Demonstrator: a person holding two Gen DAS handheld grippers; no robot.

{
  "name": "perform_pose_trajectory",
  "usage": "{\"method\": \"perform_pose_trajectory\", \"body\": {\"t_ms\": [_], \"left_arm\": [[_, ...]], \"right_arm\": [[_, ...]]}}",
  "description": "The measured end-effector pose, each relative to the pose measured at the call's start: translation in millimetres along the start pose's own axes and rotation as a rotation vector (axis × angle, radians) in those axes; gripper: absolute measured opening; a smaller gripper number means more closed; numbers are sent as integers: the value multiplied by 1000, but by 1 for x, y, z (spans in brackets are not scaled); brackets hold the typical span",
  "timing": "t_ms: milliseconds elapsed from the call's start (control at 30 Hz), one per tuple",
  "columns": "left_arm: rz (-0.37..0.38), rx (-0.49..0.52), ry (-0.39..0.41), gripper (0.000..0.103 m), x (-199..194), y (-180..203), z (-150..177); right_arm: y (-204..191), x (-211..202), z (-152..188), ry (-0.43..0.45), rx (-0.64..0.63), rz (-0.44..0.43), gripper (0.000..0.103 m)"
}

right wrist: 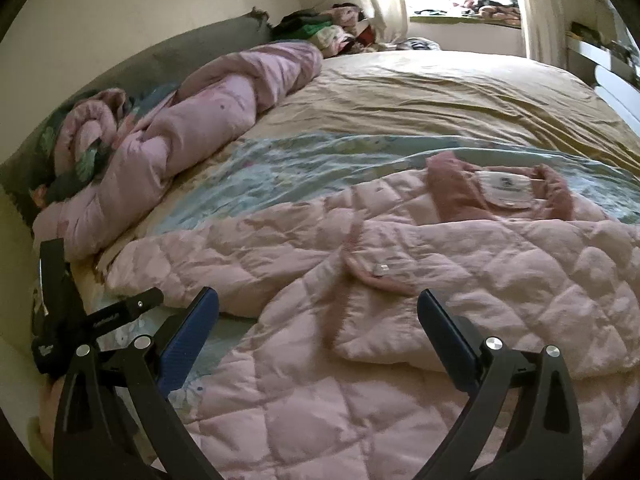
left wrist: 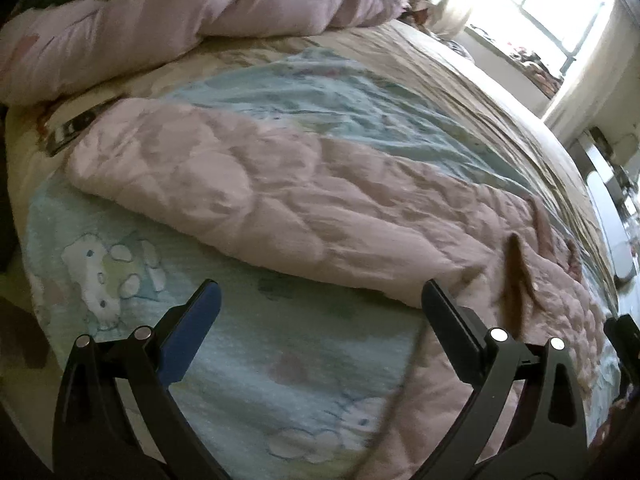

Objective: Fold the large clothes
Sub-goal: 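Close the left tool on the sleeve cuff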

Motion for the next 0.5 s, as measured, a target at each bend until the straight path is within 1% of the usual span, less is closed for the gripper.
{"method": "perform_pose_trajectory", "body": {"t_ms": [233,367,500], "left_arm": [[-37,-99,-13,94,12,-52,-6],[-46,-154,-25,94,20,-79,-8],[-32,-217,-39,94,32,-103,-17]], "right_arm": [[-29,26,3,-42,-47,-21,99],[-40,33,10,-54,-63,-34,99],[-45,40,18,-74,-74,-42,99]]}}
Point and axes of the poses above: each gripper's, at about its wrist camera, not at the fingertips, and x roughly the way its jaws point, y to its right, z to its underside, the point moved 9 cm from there along x, roughly the way its jaws point, and after that the axes turned 10 degrees about -y, right-handed, at the moved point
